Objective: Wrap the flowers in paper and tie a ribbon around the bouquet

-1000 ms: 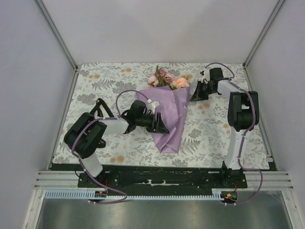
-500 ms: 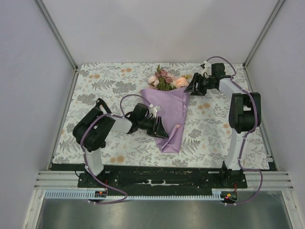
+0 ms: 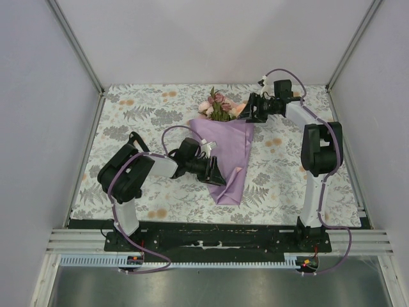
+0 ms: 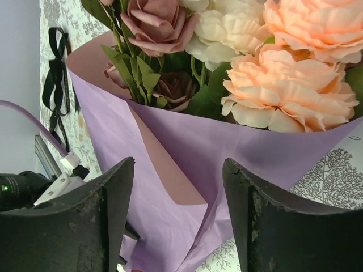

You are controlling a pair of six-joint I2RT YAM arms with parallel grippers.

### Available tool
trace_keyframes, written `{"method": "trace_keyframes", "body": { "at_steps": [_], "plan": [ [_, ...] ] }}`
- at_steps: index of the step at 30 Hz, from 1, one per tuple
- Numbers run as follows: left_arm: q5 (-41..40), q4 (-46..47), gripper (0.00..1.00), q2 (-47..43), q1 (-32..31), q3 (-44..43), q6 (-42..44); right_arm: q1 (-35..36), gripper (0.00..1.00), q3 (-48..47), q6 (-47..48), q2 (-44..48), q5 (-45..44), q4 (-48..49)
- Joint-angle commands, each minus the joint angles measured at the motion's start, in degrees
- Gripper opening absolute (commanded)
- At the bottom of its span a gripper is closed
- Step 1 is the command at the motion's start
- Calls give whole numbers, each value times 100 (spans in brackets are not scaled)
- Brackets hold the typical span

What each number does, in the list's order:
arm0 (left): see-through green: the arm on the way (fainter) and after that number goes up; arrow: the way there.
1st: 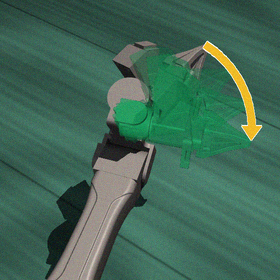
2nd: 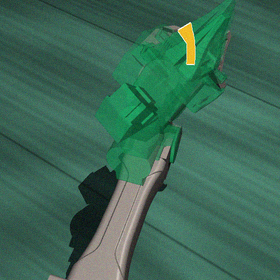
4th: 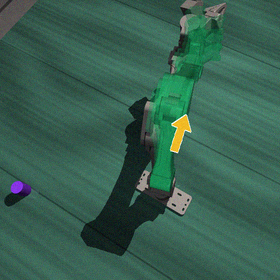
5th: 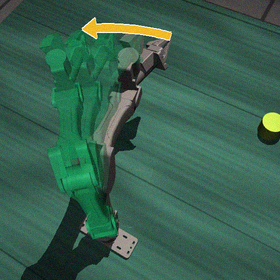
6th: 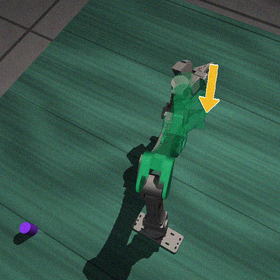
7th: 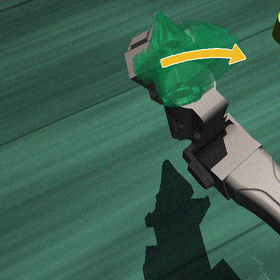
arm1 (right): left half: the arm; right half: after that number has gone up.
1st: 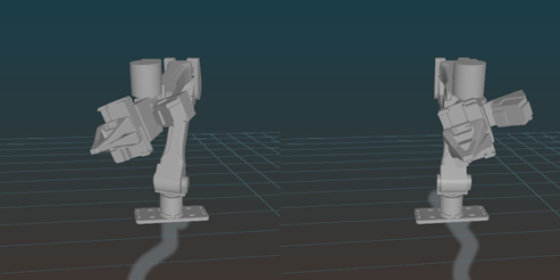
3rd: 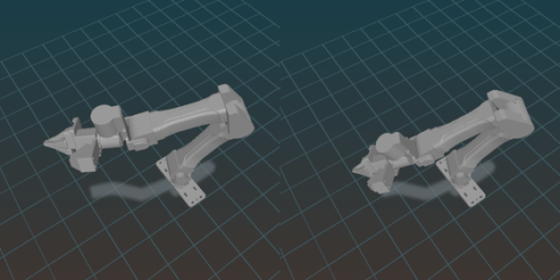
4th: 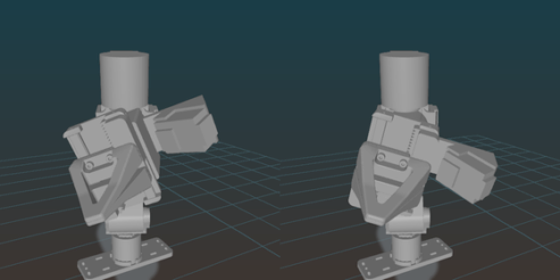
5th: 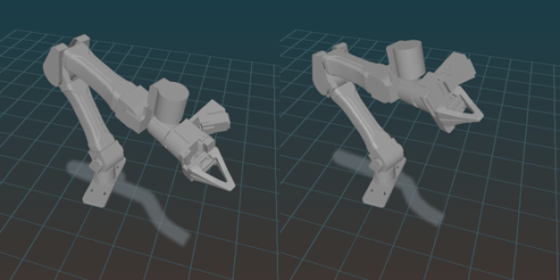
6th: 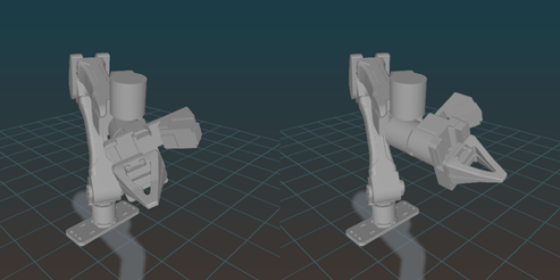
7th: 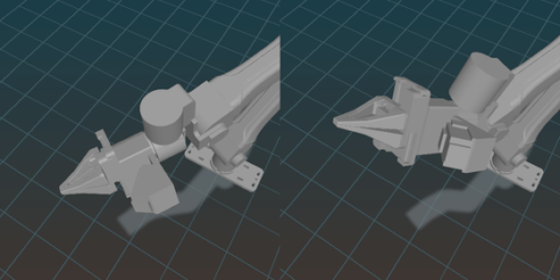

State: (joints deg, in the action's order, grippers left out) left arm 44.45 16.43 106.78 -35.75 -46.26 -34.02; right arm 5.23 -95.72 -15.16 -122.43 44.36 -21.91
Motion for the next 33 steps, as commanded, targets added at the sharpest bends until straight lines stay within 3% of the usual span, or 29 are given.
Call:
{"method": "trace_keyframes", "body": {
  "at_steps": [1,9,14,17,19,22,23,24,33],
  "plan": [
    [-112,-25,52,88,-20,-155,282,48,72,-122,241,-70,108,-103],
    [-147,-43,52,71,-29,-155,291,153,68,-8,812,-114,64,-331],
    [-155,-61,52,62,-29,-138,335,171,72,159,1199,0,117,-428],
    [-156,-69,52,71,-29,-138,352,180,67,212,1270,0,117,-419],
    [-138,-78,52,71,-38,-146,344,197,56,194,1243,-35,108,-419],
    [-147,-87,52,62,-46,-173,387,197,21,151,1182,-62,3,-410],
    [-164,-122,52,45,-46,-173,396,197,4,176,1182,-27,-23,-419],
    [-164,-157,53,-16,-46,-173,431,197,0,220,1173,52,-59,-428],
    [-121,220,66,-1168,85,214,46,-163,0,809,1287,774,-445,-638]
  ]
}}
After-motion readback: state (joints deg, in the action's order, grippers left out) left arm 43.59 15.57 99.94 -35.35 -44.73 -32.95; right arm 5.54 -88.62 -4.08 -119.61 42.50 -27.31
